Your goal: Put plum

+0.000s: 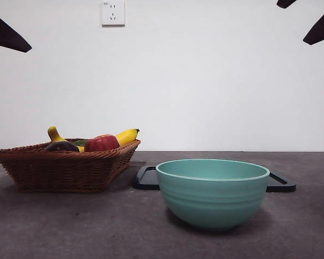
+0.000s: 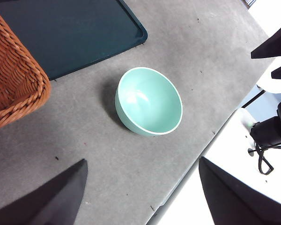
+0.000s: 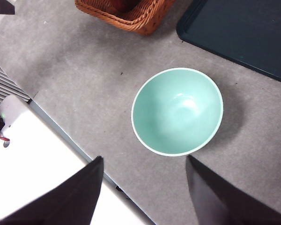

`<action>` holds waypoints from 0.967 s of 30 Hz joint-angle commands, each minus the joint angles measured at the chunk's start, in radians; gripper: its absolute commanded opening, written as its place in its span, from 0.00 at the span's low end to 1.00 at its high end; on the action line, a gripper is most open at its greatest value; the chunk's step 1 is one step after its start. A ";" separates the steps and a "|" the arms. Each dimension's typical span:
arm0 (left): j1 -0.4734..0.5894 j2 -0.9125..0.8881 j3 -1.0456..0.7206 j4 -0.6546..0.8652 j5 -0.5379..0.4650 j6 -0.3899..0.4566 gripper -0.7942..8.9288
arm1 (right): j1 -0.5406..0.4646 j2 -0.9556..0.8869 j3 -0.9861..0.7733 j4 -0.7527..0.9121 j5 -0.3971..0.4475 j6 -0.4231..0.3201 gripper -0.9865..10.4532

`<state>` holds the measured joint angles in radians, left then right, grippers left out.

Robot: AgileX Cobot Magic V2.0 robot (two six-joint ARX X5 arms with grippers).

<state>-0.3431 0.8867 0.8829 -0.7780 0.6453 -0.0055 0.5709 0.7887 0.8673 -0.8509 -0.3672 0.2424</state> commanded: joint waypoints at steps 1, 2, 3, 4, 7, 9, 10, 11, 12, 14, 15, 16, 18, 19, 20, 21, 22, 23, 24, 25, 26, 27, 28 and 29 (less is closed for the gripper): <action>-0.004 0.006 0.008 0.007 0.004 0.017 0.47 | 0.008 0.007 0.019 0.005 -0.002 0.004 0.33; -0.004 0.006 0.008 0.007 0.004 0.016 0.47 | 0.009 0.007 0.019 0.005 -0.003 0.004 0.33; -0.004 0.006 0.008 0.007 0.004 0.016 0.47 | 0.008 0.007 0.019 0.005 -0.003 0.004 0.33; -0.004 0.006 0.008 0.007 0.004 0.016 0.47 | 0.008 0.007 0.019 0.005 -0.002 0.004 0.33; -0.004 0.006 0.008 0.007 0.004 0.016 0.46 | 0.008 0.007 0.019 0.005 -0.003 0.004 0.33; -0.004 0.006 0.008 0.007 0.004 0.016 0.42 | 0.009 0.007 0.019 0.004 -0.002 0.004 0.29; -0.004 0.006 0.008 0.007 0.004 0.016 0.37 | 0.008 0.007 0.019 0.004 -0.001 0.004 0.25; -0.004 0.006 0.008 0.007 0.004 0.016 0.31 | 0.008 0.007 0.019 0.004 0.001 0.004 0.20; -0.004 0.006 0.008 0.008 0.004 0.016 0.24 | 0.008 0.007 0.019 0.004 0.001 0.004 0.14; -0.004 0.006 0.008 0.008 0.004 0.017 0.12 | 0.008 0.007 0.019 0.004 0.001 0.003 0.09; -0.004 0.006 0.008 0.008 0.004 0.017 0.09 | 0.008 0.007 0.019 0.004 0.001 -0.001 0.09; -0.004 0.006 0.008 0.008 0.004 0.017 0.09 | 0.008 0.007 0.019 0.004 0.001 -0.006 0.09; -0.004 0.006 0.008 0.008 0.004 0.017 0.09 | 0.008 0.007 0.019 0.004 0.001 -0.017 0.09; -0.004 0.006 0.008 0.008 0.004 0.017 0.09 | 0.008 0.007 0.019 0.005 0.001 -0.018 0.09; -0.004 0.006 0.008 0.008 0.004 0.017 0.09 | 0.008 0.007 0.019 0.006 0.001 -0.018 0.09; -0.004 0.006 0.008 0.008 0.004 0.017 0.09 | 0.008 0.007 0.019 0.005 0.001 -0.014 0.09; -0.004 0.006 0.008 0.008 0.004 0.016 0.09 | 0.008 0.007 0.019 0.005 0.001 -0.011 0.09; -0.004 0.006 0.008 0.008 0.004 0.017 0.09 | 0.008 0.007 0.019 0.006 0.001 -0.015 0.09; -0.004 0.006 0.008 0.008 0.004 0.016 0.09 | 0.008 0.007 0.019 0.007 0.000 -0.014 0.09; -0.004 0.006 0.008 0.008 0.004 0.016 0.09 | 0.008 0.007 0.019 0.009 0.001 -0.015 0.09; -0.004 0.006 0.008 0.008 0.004 0.016 0.09 | 0.008 0.007 0.019 0.012 0.001 -0.015 0.09; -0.004 0.006 0.008 0.008 0.004 0.016 0.09 | 0.008 0.007 0.019 0.013 0.001 -0.015 0.09; -0.004 0.006 0.008 0.008 0.004 0.016 0.09 | 0.008 0.007 0.019 0.014 0.001 -0.015 0.09; -0.004 0.006 0.008 0.008 0.004 0.016 0.09 | 0.008 0.007 0.019 0.014 0.001 -0.015 0.09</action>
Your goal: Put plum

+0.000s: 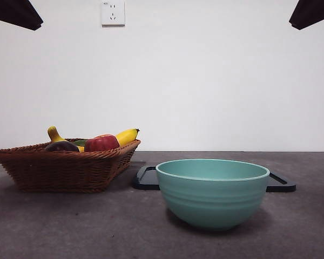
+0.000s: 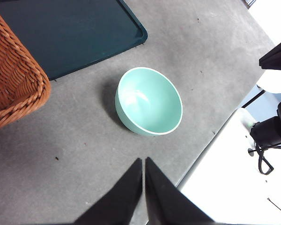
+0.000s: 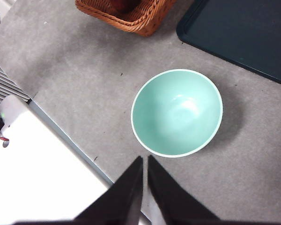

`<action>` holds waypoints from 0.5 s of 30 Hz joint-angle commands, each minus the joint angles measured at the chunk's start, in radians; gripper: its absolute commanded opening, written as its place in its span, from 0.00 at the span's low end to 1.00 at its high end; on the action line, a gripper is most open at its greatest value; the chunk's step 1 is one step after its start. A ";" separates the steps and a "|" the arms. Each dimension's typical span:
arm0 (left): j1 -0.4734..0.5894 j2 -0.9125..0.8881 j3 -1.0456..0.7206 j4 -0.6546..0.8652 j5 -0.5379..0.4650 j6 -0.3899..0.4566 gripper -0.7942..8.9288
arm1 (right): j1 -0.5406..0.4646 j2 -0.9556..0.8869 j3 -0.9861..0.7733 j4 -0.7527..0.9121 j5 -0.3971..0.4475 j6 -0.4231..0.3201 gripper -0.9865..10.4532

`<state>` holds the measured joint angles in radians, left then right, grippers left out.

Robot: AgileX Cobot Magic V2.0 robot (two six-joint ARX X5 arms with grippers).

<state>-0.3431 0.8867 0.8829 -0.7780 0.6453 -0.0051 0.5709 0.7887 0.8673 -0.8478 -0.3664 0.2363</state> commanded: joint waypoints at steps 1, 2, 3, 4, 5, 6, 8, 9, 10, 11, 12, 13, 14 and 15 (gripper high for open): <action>-0.004 0.006 0.008 0.008 0.004 0.016 0.09 | 0.008 0.007 0.019 0.011 0.000 -0.009 0.09; -0.004 0.006 0.008 0.008 0.004 0.016 0.09 | 0.008 0.007 0.019 0.011 0.000 -0.009 0.09; -0.004 0.006 0.008 0.008 0.004 0.016 0.09 | 0.008 0.007 0.019 0.011 0.000 -0.009 0.09; -0.004 0.006 0.008 0.008 0.004 0.016 0.09 | 0.008 0.007 0.019 0.011 0.000 -0.009 0.09; -0.004 0.006 0.008 0.008 0.004 0.016 0.09 | 0.008 0.007 0.019 0.011 0.000 -0.009 0.09; -0.004 0.006 0.008 0.008 0.004 0.016 0.09 | 0.008 0.007 0.019 0.011 0.000 -0.009 0.09; -0.004 0.006 0.008 0.008 0.004 0.016 0.09 | 0.008 0.007 0.019 0.011 0.000 -0.009 0.09; -0.004 0.006 0.008 0.008 0.004 0.016 0.09 | 0.008 0.007 0.019 0.011 0.000 -0.009 0.09; -0.004 0.006 0.008 0.008 0.004 0.016 0.09 | 0.008 0.007 0.019 0.011 0.000 -0.009 0.09; -0.004 0.006 0.008 0.008 0.004 0.016 0.09 | 0.008 0.007 0.019 0.011 0.000 -0.009 0.09; -0.004 0.006 0.008 0.008 0.004 0.016 0.09 | 0.008 0.007 0.019 0.011 0.000 -0.009 0.09; -0.004 0.006 0.008 0.011 0.004 0.016 0.09 | 0.008 0.007 0.019 0.011 0.000 -0.009 0.09; -0.004 0.006 0.008 0.013 0.004 0.017 0.09 | 0.008 0.007 0.019 0.011 0.000 -0.009 0.09; -0.004 0.005 0.008 0.016 0.004 0.017 0.09 | 0.008 0.007 0.019 0.011 0.000 -0.009 0.09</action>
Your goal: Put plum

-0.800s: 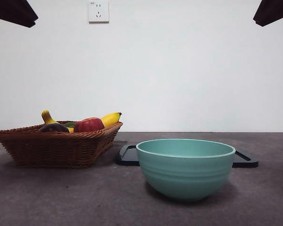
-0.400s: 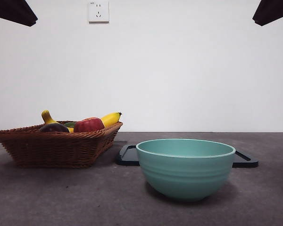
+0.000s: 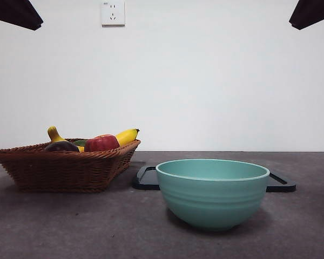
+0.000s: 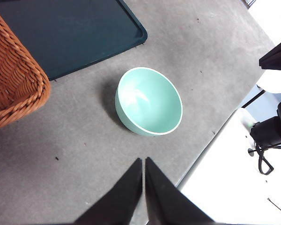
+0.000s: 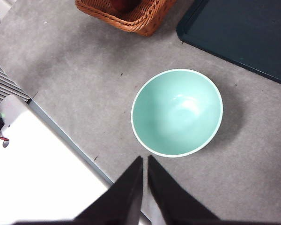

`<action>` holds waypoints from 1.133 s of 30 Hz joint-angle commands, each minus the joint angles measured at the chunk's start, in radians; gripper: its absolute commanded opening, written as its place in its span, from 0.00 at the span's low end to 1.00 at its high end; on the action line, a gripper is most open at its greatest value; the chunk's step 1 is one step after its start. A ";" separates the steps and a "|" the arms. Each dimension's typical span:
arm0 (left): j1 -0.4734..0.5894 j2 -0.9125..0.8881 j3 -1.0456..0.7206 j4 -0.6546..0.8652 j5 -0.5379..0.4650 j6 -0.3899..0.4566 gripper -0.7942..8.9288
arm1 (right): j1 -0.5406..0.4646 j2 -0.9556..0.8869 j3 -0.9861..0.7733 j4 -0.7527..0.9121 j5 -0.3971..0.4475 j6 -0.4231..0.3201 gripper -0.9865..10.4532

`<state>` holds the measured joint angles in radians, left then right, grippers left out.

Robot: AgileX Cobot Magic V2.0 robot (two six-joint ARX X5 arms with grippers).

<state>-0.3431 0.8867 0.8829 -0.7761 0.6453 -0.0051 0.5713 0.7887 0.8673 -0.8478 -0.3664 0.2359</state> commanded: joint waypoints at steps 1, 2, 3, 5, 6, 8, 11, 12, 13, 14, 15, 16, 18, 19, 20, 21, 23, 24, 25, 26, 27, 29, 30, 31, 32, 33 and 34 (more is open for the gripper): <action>-0.004 -0.001 0.008 0.010 0.004 0.021 0.09 | 0.008 0.007 0.019 0.011 0.000 -0.008 0.09; 0.000 -0.014 0.008 0.010 -0.002 0.047 0.09 | 0.008 0.007 0.019 0.011 0.000 -0.008 0.09; 0.007 -0.028 0.008 0.014 -0.008 0.086 0.09 | 0.008 0.007 0.019 0.011 0.000 -0.008 0.09; 0.030 -0.060 0.007 0.056 -0.047 0.129 0.09 | 0.008 0.007 0.019 0.011 0.000 -0.008 0.09; 0.050 -0.082 0.006 0.100 -0.090 0.128 0.09 | 0.008 0.007 0.019 0.011 0.000 -0.008 0.09; 0.094 -0.124 0.001 0.182 -0.176 0.128 0.09 | 0.008 0.007 0.019 0.011 0.000 -0.008 0.09; 0.176 -0.205 -0.026 0.310 -0.297 0.129 0.09 | 0.008 0.007 0.019 0.011 0.000 -0.008 0.09; 0.198 -0.229 -0.041 0.347 -0.325 0.132 0.09 | 0.008 0.007 0.019 0.011 0.000 -0.008 0.09; 0.229 -0.267 -0.066 0.397 -0.352 0.141 0.09 | 0.008 0.007 0.019 0.011 0.000 -0.008 0.09; 0.249 -0.296 -0.089 0.435 -0.367 0.151 0.09 | 0.008 0.007 0.019 0.011 0.000 -0.008 0.09; 0.269 -0.323 -0.114 0.469 -0.380 0.163 0.09 | 0.008 0.007 0.019 0.011 0.000 -0.008 0.09; 0.292 -0.360 -0.151 0.515 -0.401 0.178 0.09 | 0.008 0.007 0.019 0.011 0.000 -0.008 0.09; 0.319 -0.413 -0.213 0.582 -0.442 0.188 0.09 | 0.008 0.007 0.019 0.011 0.000 -0.008 0.09; 0.334 -0.446 -0.257 0.623 -0.473 0.190 0.09 | 0.008 0.007 0.019 0.011 0.000 -0.008 0.09; 0.344 -0.472 -0.293 0.653 -0.496 0.191 0.09 | 0.008 0.007 0.019 0.011 0.000 -0.008 0.09; 0.352 -0.491 -0.324 0.677 -0.511 0.192 0.09 | 0.008 0.007 0.019 0.011 0.000 -0.008 0.09; 0.373 -0.541 -0.401 0.731 -0.542 0.192 0.09 | 0.008 0.006 0.019 0.011 0.000 -0.008 0.09; 0.380 -0.560 -0.433 0.749 -0.548 0.191 0.09 | 0.008 0.007 0.019 0.011 0.000 -0.008 0.09; 0.389 -0.587 -0.474 0.764 -0.550 0.192 0.09 | 0.008 0.007 0.019 0.011 0.000 -0.008 0.09; 0.394 -0.607 -0.502 0.768 -0.550 0.192 0.09 | 0.008 0.007 0.019 0.011 0.000 -0.008 0.09; 0.399 -0.626 -0.530 0.771 -0.550 0.192 0.09 | 0.008 0.007 0.019 0.011 0.000 -0.008 0.09; 0.407 -0.667 -0.589 0.770 -0.550 0.189 0.09 | 0.008 0.007 0.019 0.011 0.000 -0.008 0.09; 0.408 -0.683 -0.613 0.770 -0.550 0.188 0.09 | 0.008 0.007 0.019 0.011 0.000 -0.008 0.09; 0.409 -0.700 -0.639 0.770 -0.550 0.185 0.09 | 0.008 0.007 0.019 0.011 0.000 -0.008 0.09; 0.409 -0.716 -0.664 0.770 -0.550 0.182 0.09 | 0.008 0.007 0.019 0.011 0.000 -0.008 0.09; 0.409 -0.729 -0.683 0.769 -0.550 0.179 0.09 | 0.008 0.007 0.019 0.011 0.000 -0.008 0.09; 0.409 -0.743 -0.706 0.769 -0.550 0.175 0.09 | 0.008 0.007 0.019 0.011 0.000 -0.008 0.09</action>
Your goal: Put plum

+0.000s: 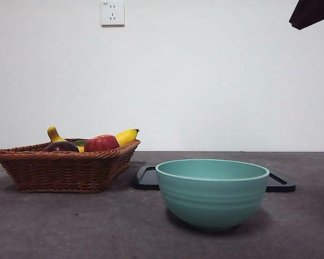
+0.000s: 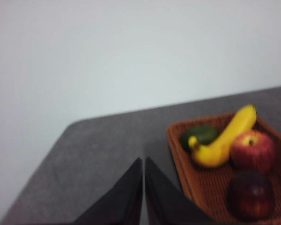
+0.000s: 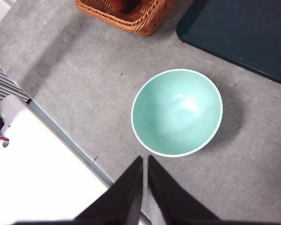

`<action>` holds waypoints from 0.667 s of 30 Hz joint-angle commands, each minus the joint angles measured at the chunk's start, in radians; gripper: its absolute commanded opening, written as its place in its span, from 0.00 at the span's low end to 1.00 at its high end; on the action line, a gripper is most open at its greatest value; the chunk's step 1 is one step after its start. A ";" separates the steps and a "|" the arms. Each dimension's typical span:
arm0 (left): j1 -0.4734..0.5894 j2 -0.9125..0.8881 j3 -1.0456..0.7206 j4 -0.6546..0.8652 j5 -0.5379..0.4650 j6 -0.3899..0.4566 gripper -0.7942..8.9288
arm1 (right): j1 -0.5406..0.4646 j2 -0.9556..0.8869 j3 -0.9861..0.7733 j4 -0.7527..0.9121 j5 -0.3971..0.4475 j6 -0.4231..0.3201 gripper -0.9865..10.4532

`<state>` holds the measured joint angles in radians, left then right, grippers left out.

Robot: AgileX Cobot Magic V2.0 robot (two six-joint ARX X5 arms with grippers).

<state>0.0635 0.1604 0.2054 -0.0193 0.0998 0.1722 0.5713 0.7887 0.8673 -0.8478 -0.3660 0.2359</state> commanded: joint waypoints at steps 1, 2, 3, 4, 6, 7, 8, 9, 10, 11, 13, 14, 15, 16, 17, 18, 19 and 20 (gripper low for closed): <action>0.003 -0.027 -0.044 0.012 -0.005 -0.002 0.09 | 0.008 0.007 0.019 0.011 0.000 -0.008 0.09; 0.003 -0.037 -0.058 0.012 -0.005 -0.002 0.09 | 0.008 0.007 0.019 0.011 0.000 -0.008 0.09; 0.003 -0.050 -0.075 0.012 -0.006 -0.002 0.09 | 0.008 0.007 0.019 0.011 0.000 -0.008 0.09; 0.003 -0.058 -0.086 0.011 -0.007 -0.002 0.09 | 0.008 0.007 0.019 0.011 0.000 -0.008 0.09; 0.003 -0.077 -0.108 0.010 -0.018 -0.002 0.09 | 0.008 0.007 0.019 0.011 0.000 -0.008 0.09; 0.003 -0.085 -0.117 0.010 -0.031 -0.002 0.09 | 0.008 0.007 0.019 0.011 0.000 -0.008 0.09; 0.003 -0.092 -0.126 0.010 -0.037 -0.004 0.09 | 0.008 0.007 0.019 0.011 0.000 -0.008 0.09; 0.003 -0.102 -0.138 0.009 -0.045 -0.006 0.09 | 0.008 0.007 0.019 0.011 0.000 -0.008 0.09; 0.003 -0.109 -0.146 0.008 -0.047 -0.006 0.09 | 0.008 0.007 0.019 0.011 0.000 -0.008 0.09; 0.003 -0.115 -0.153 0.003 -0.049 -0.005 0.09 | 0.008 0.007 0.019 0.011 0.000 -0.008 0.09; 0.003 -0.131 -0.163 -0.024 -0.050 -0.005 0.09 | 0.008 0.007 0.019 0.011 0.000 -0.008 0.09; 0.003 -0.138 -0.165 -0.041 -0.050 -0.004 0.09 | 0.008 0.007 0.019 0.011 0.000 -0.008 0.09; 0.003 -0.146 -0.169 -0.058 -0.052 -0.005 0.09 | 0.008 0.007 0.019 0.011 0.000 -0.008 0.09; 0.004 -0.153 -0.171 -0.074 -0.052 -0.004 0.09 | 0.008 0.007 0.019 0.011 0.000 -0.008 0.09; 0.004 -0.158 -0.174 -0.089 -0.052 -0.005 0.09 | 0.008 0.007 0.019 0.011 0.000 -0.008 0.09; 0.005 -0.158 -0.178 -0.098 -0.052 -0.005 0.09 | 0.008 0.007 0.019 0.011 0.000 -0.008 0.09; 0.005 -0.158 -0.182 -0.101 -0.052 -0.005 0.09 | 0.008 0.007 0.019 0.011 0.000 -0.008 0.09; 0.005 -0.158 -0.188 -0.101 -0.052 -0.006 0.09 | 0.008 0.007 0.019 0.011 0.000 -0.008 0.09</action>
<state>0.0650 0.0055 0.0322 -0.1337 0.0505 0.1699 0.5713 0.7887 0.8673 -0.8474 -0.3664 0.2363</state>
